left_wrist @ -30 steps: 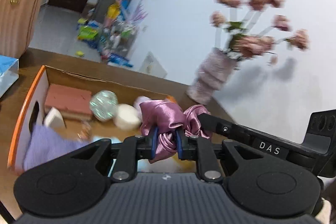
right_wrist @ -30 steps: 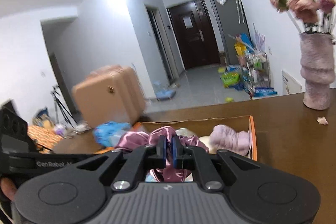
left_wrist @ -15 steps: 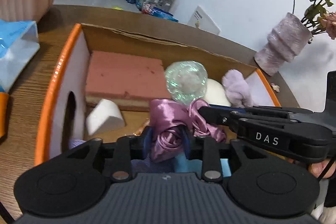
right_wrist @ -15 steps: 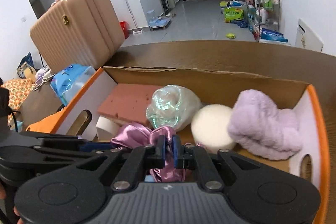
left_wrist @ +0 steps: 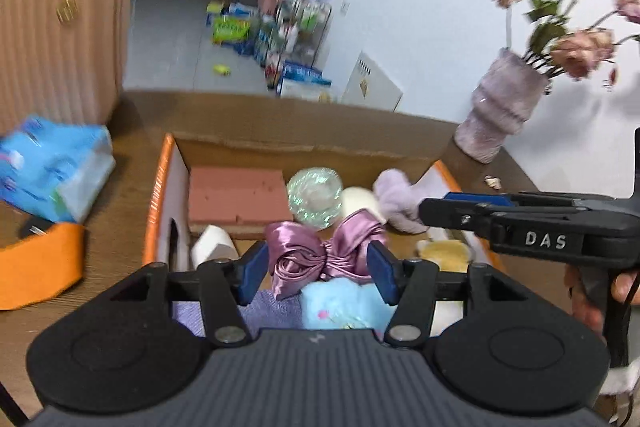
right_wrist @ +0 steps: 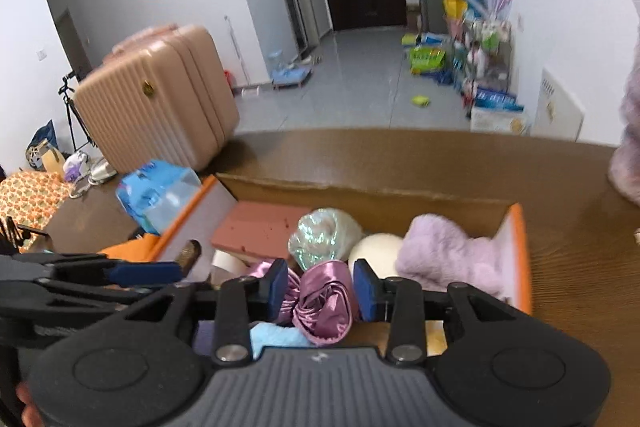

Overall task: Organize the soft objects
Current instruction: 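Carry both pink bows into the box and open both grippers, then move both tools back toward the blue tissue packet on the table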

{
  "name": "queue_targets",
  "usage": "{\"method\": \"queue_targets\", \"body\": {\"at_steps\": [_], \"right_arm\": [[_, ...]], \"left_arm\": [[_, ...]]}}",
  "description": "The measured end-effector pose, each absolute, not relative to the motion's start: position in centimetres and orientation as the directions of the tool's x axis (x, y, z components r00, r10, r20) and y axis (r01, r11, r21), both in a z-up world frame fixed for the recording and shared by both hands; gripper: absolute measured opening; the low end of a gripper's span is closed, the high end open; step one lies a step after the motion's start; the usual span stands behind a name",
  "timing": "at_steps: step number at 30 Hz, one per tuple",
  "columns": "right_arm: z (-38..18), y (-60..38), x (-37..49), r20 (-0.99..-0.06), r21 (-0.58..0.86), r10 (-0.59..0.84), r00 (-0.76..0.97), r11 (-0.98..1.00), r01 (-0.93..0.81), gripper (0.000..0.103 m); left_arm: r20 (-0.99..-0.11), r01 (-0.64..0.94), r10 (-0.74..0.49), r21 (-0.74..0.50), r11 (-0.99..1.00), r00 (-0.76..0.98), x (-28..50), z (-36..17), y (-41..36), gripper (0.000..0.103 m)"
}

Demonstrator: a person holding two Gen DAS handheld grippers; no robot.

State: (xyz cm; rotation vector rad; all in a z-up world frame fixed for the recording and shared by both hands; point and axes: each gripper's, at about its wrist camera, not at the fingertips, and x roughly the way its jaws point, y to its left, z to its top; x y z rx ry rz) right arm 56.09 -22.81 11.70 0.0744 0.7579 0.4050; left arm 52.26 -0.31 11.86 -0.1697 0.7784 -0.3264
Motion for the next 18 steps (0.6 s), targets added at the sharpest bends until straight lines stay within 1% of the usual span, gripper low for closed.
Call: {"method": "queue_targets", "body": {"at_steps": [2,3,5,7,13,18], "right_arm": [[13.8,-23.6,53.8,-0.636,0.190,0.373,0.675,0.924,-0.331,0.037],[14.6,-24.0,53.0,-0.629,0.182,0.368,0.685,0.926,-0.331,0.038],[16.4,-24.8,50.7,-0.612,0.166,0.364,0.702,0.927,-0.335,0.047],[17.8,-25.7,48.3,-0.598,0.155,0.359,0.716,0.929,-0.337,0.049],[20.4,-27.0,42.2,-0.562,0.123,0.345,0.752,0.934,-0.336,0.052],[21.1,-27.8,37.9,-0.522,0.125,0.355,0.775,0.931,-0.343,0.054]], "left_arm": [[-0.645,0.239,-0.344,-0.248,0.939,0.683,50.2,13.9,-0.3,0.059],[-0.633,0.246,-0.342,-0.238,0.940,0.694,48.8,15.1,-0.2,0.061],[-0.608,0.264,-0.339,-0.214,0.941,0.718,46.6,16.9,-0.2,0.068],[-0.585,0.269,-0.329,-0.190,0.944,0.741,44.3,18.1,-0.2,0.073],[-0.548,0.278,-0.322,-0.165,0.946,0.772,38.5,20.6,-0.3,0.074],[-0.517,0.296,-0.335,-0.159,0.942,0.788,34.0,21.3,-0.8,0.076]]}}
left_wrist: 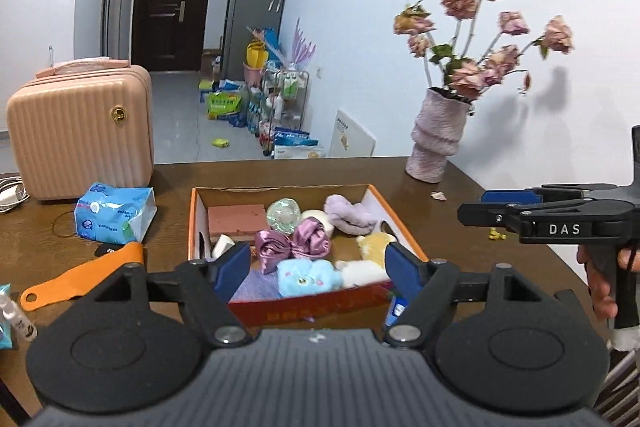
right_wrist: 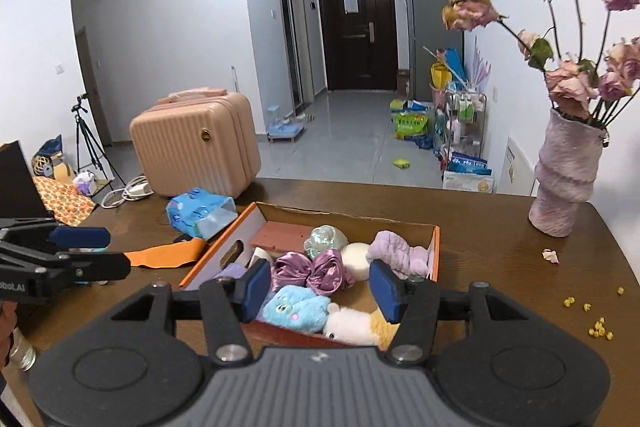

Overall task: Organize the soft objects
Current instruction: 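Move both tools back toward the blue tissue packet on the table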

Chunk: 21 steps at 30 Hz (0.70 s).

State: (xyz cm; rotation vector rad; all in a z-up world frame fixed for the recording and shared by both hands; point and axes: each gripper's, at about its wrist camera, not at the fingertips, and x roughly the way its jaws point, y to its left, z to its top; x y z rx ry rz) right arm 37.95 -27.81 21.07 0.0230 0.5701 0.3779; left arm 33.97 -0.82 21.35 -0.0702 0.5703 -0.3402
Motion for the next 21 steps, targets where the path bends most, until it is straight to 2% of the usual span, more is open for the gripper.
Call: {"method": "queue_targets", "body": {"at_steps": [14,17,21], "right_arm": [[14.7,-30.3,23.4,-0.454,0.097,0.362,0.814,0.928,-0.359,0.056],[12.6,-30.9,19.3,-0.431,0.113,0.378,0.820,0.924,-0.366,0.062],[9.8,-31.2,13.8,-0.394,0.130,0.364,0.844,0.931,-0.341,0.062]], "left_arm": [[-0.449,0.273,-0.300,-0.127,0.954,0.842,19.6,13.4,0.0,0.078],[-0.433,0.266,-0.297,-0.133,0.955,0.851,16.2,11.8,0.6,0.080],[-0.406,0.257,-0.286,-0.124,0.958,0.868,11.6,10.1,1.0,0.084]]}}
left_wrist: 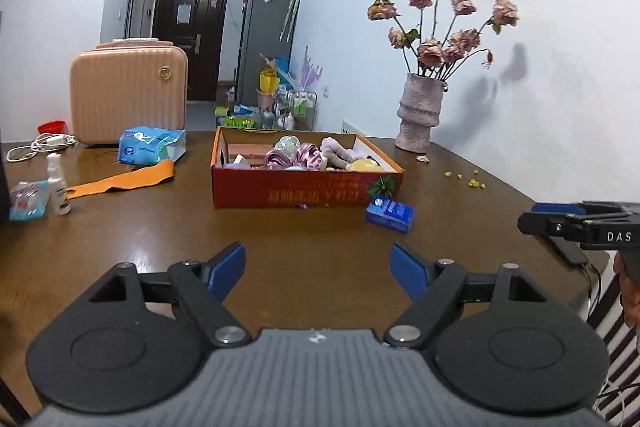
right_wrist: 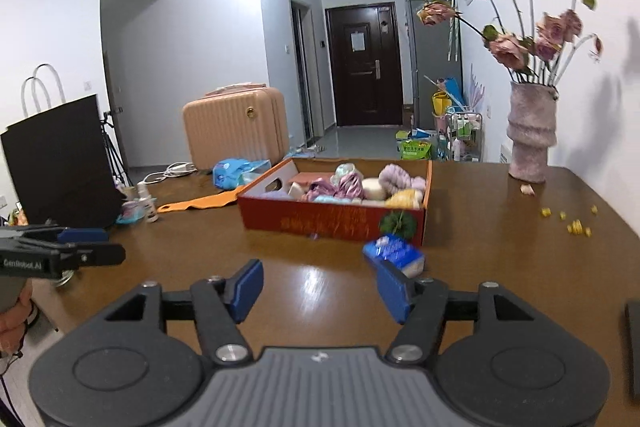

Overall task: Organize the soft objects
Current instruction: 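Move both tools back toward the blue tissue packet on the table, then grasp the blue tissue packet with the right gripper while the left also pinches it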

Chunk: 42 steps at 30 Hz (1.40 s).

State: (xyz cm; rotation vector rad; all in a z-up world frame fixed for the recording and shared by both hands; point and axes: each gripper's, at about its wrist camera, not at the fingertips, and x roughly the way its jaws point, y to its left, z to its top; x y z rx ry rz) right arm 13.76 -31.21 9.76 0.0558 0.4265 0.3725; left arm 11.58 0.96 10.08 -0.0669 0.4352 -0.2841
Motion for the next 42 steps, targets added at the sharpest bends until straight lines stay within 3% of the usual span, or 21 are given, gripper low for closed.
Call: {"method": "queue_targets", "body": {"at_steps": [4,9,21,28,32,42], "right_arm": [[6.9,-31.0,9.7,-0.365,0.136,0.367,0.856,0.930,-0.341,0.074],[5.0,-30.5,9.5,-0.412,0.129,0.336,0.847,0.942,-0.311,0.074],[2.9,-30.6,13.9,-0.430,0.189,0.299,0.852,0.953,-0.239,0.073],[1.5,-31.4,20.3,-0.478,0.235,0.285,0.831,0.953,-0.192,0.072],[1.1,-32.3,24.6,-0.497,0.264,0.279,0.821,0.951,-0.163,0.066],[-0.6,-33.8,35.0,-0.524,0.375,0.300,0.797,0.922,-0.100,0.059]], "left_arm": [[-0.418,0.274,-0.295,-0.112,0.955,0.859,8.8,8.0,0.6,0.086],[-0.427,0.257,-0.276,-0.104,0.961,0.861,8.8,6.9,0.5,0.086],[-0.487,0.239,-0.289,-0.164,0.957,0.824,14.3,5.3,0.0,0.087],[-0.524,0.278,-0.316,-0.153,0.948,0.791,21.6,4.8,-3.1,0.086],[-0.546,0.323,-0.357,-0.161,0.933,0.758,26.7,4.4,-5.4,0.085],[-0.594,0.429,-0.533,-0.321,0.844,0.603,41.8,2.3,-11.3,0.066]]}}
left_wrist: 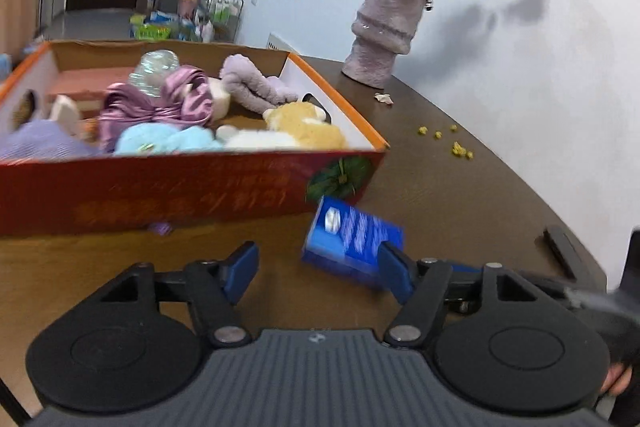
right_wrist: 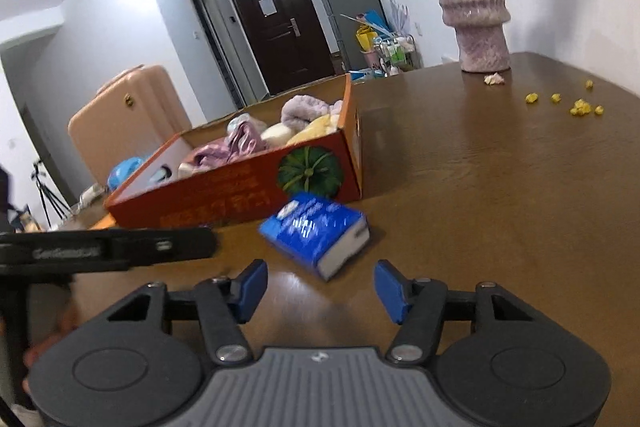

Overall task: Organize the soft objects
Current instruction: 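Grasp the blue tissue packet with the right gripper while the left also pinches it, then carry the blue packet into the box and open both grippers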

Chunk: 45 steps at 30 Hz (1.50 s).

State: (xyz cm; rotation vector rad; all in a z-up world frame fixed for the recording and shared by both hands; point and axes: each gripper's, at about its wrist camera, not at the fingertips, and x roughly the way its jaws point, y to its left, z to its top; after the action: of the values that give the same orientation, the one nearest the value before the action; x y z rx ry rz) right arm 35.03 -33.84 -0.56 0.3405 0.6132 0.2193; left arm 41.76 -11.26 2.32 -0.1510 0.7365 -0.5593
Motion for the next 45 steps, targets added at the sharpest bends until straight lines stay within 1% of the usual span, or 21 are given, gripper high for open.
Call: {"method": "queue_targets", "body": {"at_steps": [1,3,4,5,7,10,13,16,22,24,26,28,29,34,38,41,45], "right_arm": [[-0.7,-33.9,35.8,-0.525,0.389,0.307,0.794,0.916,-0.096,0.057],[-1.1,-34.2,37.5,-0.529,0.412,0.316,0.788,0.907,-0.088,0.050],[-1.3,-34.3,38.2,-0.537,0.417,0.321,0.781,0.905,-0.085,0.040],[-1.5,-34.4,38.8,-0.542,0.422,0.323,0.776,0.903,-0.081,0.032],[-1.9,-34.7,39.4,-0.532,0.451,0.340,0.776,0.889,-0.081,0.029],[-2.0,-34.6,39.4,-0.529,0.453,0.351,0.773,0.887,-0.092,0.028],[-1.8,-34.1,38.4,-0.533,0.459,0.382,0.755,0.880,-0.121,0.024],[-1.3,-32.5,35.6,-0.538,0.430,0.418,0.732,0.883,-0.189,0.022],[-1.1,-29.2,29.2,-0.545,0.448,0.517,0.660,0.845,-0.292,0.022],[-0.9,-28.5,27.8,-0.542,0.441,0.525,0.656,0.843,-0.309,0.022],[-0.9,-28.2,26.9,-0.531,0.463,0.540,0.653,0.830,-0.310,0.021],[-0.8,-27.6,26.2,-0.533,0.458,0.536,0.655,0.833,-0.309,0.021],[-0.7,-27.6,26.0,-0.533,0.452,0.527,0.662,0.839,-0.304,0.024],[-1.0,-27.2,25.6,-0.538,0.441,0.498,0.680,0.854,-0.277,0.024],[-1.1,-27.1,25.5,-0.543,0.433,0.492,0.681,0.858,-0.274,0.024],[-1.1,-26.3,25.2,-0.557,0.350,0.459,0.692,0.886,-0.305,0.022],[-0.7,-25.1,24.7,-0.574,0.245,0.418,0.704,0.908,-0.339,0.021]], "left_arm": [[-0.597,0.427,-0.537,-0.331,0.842,0.597,42.9,2.1,-11.7,0.064],[-0.597,0.426,-0.545,-0.344,0.836,0.588,44.5,1.6,-12.4,0.061],[-0.597,0.431,-0.549,-0.345,0.834,0.585,45.1,1.3,-12.7,0.054],[-0.602,0.439,-0.553,-0.343,0.831,0.576,45.6,0.9,-13.1,0.049],[-0.615,0.457,-0.575,-0.358,0.814,0.541,46.2,0.3,-13.5,0.028],[-0.609,0.465,-0.573,-0.347,0.815,0.549,45.4,0.1,-13.4,0.027],[-0.619,0.448,-0.557,-0.343,0.826,0.553,43.1,0.5,-12.2,0.026],[-0.615,0.425,-0.543,-0.344,0.837,0.573,38.5,0.8,-10.0,0.026],[-0.602,0.310,-0.500,-0.398,0.864,0.622,28.8,0.6,-5.5,0.026],[-0.594,0.306,-0.506,-0.410,0.859,0.625,26.5,1.0,-4.6,0.026],[-0.587,0.306,-0.507,-0.413,0.858,0.631,24.9,1.1,-3.7,0.026],[-0.585,0.291,-0.500,-0.418,0.861,0.639,24.1,1.1,-3.1,0.025],[-0.578,0.287,-0.502,-0.426,0.858,0.643,23.9,1.2,-2.9,0.025],[-0.561,0.274,-0.524,-0.470,0.839,0.641,23.9,1.0,-2.0,0.026],[-0.579,0.260,-0.525,-0.479,0.838,0.624,24.6,0.2,-2.2,0.026],[-0.589,0.266,-0.514,-0.459,0.848,0.624,24.7,-0.4,-2.8,0.027],[-0.586,0.277,-0.519,-0.455,0.846,0.622,24.8,-0.6,-2.9,0.026]]}}
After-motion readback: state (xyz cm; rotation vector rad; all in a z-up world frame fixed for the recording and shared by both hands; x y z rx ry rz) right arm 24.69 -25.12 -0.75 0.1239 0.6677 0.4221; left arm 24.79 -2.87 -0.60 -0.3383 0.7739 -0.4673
